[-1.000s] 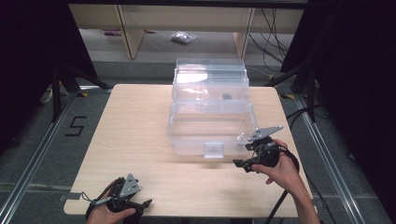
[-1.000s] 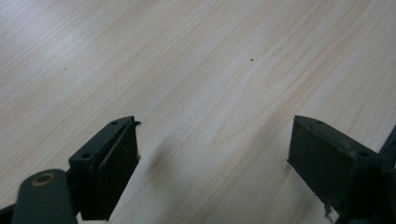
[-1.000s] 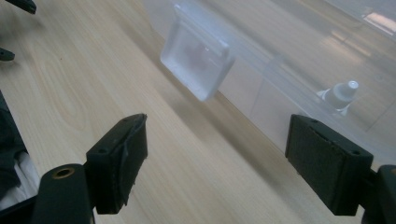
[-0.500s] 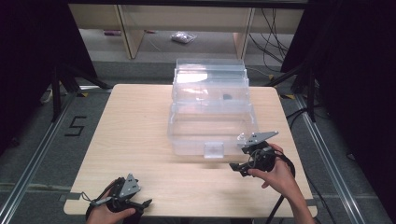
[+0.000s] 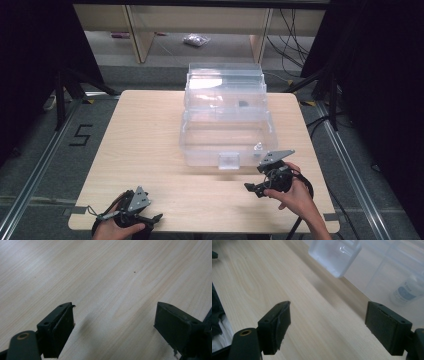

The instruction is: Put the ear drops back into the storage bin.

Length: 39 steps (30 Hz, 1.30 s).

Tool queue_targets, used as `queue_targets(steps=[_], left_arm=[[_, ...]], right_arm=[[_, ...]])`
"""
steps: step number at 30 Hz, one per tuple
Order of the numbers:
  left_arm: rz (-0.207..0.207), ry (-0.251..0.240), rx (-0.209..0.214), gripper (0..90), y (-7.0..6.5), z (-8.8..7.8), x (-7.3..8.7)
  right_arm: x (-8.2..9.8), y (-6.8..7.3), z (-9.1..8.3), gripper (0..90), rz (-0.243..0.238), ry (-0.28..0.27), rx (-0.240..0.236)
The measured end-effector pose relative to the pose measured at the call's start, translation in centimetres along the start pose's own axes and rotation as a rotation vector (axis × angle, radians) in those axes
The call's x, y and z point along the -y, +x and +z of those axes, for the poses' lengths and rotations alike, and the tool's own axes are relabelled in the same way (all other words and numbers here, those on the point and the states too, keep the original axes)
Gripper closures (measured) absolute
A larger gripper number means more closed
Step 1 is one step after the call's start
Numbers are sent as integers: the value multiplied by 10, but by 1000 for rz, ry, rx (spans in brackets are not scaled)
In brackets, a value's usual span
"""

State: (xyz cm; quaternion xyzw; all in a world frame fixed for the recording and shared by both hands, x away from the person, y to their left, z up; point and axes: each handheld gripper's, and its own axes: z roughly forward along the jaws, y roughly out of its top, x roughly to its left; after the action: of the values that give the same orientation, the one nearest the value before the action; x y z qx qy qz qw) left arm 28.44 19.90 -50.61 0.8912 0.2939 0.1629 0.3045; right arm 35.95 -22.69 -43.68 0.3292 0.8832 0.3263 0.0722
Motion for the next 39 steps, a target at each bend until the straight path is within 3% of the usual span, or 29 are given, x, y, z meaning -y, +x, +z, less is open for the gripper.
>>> queue_targets(steps=[1,2,3,5,8,9,10,12,13,14,15,16,17,18,19,22,23,25,26,32,34,36,38,39], left_arm=[[0,0,0,154,0,0,0],[0,0,0,154,0,0,0],[0,1,0,154,0,0,0],[-2,-2,-4,154,0,1,0],[-8,-7,-6,154,-1,1,1],[-4,-2,0,154,-1,0,1],[-1,1,1,154,0,0,0],[1,1,0,154,-1,0,0],[0,1,0,154,0,0,0],[0,1,-1,154,0,0,0],[-1,1,0,154,0,0,0],[-2,2,0,154,-1,1,0],[-2,2,0,154,-1,1,0],[-1,2,1,154,-1,0,0],[0,2,1,154,-1,0,0],[-1,1,1,154,0,0,0],[-1,1,1,154,-1,0,0],[-1,1,1,154,-1,0,0],[-2,1,1,154,-1,0,0],[-1,1,0,154,-1,0,0],[-1,2,1,154,-1,0,0],[-2,1,1,154,-1,0,0],[-1,0,1,155,-1,0,0],[-1,0,1,154,0,0,1]], right_arm=[[2,-1,3,215,-28,-18,18],[3,1,3,215,4,-8,1],[5,0,5,215,-15,-15,6],[7,1,4,215,15,-5,-6],[12,0,7,214,-4,5,1],[15,0,9,214,0,-9,3],[16,2,8,215,30,12,-7],[20,0,10,214,9,8,-9],[21,1,10,214,20,-3,4],[23,3,10,214,47,11,-14],[25,1,11,213,23,13,1],[26,4,12,213,63,16,-18],[28,1,13,214,6,15,-5],[29,2,15,214,21,1,-15],[30,5,13,214,50,25,-21],[33,7,12,213,59,26,-19],[35,6,15,211,29,1,-6],[37,8,13,205,51,20,-19],[39,7,15,203,33,-1,-6],[45,8,16,192,33,9,9],[46,12,16,192,69,9,5],[48,12,15,192,40,7,15],[49,15,14,192,60,9,7],[51,14,16,191,29,-19,26]])
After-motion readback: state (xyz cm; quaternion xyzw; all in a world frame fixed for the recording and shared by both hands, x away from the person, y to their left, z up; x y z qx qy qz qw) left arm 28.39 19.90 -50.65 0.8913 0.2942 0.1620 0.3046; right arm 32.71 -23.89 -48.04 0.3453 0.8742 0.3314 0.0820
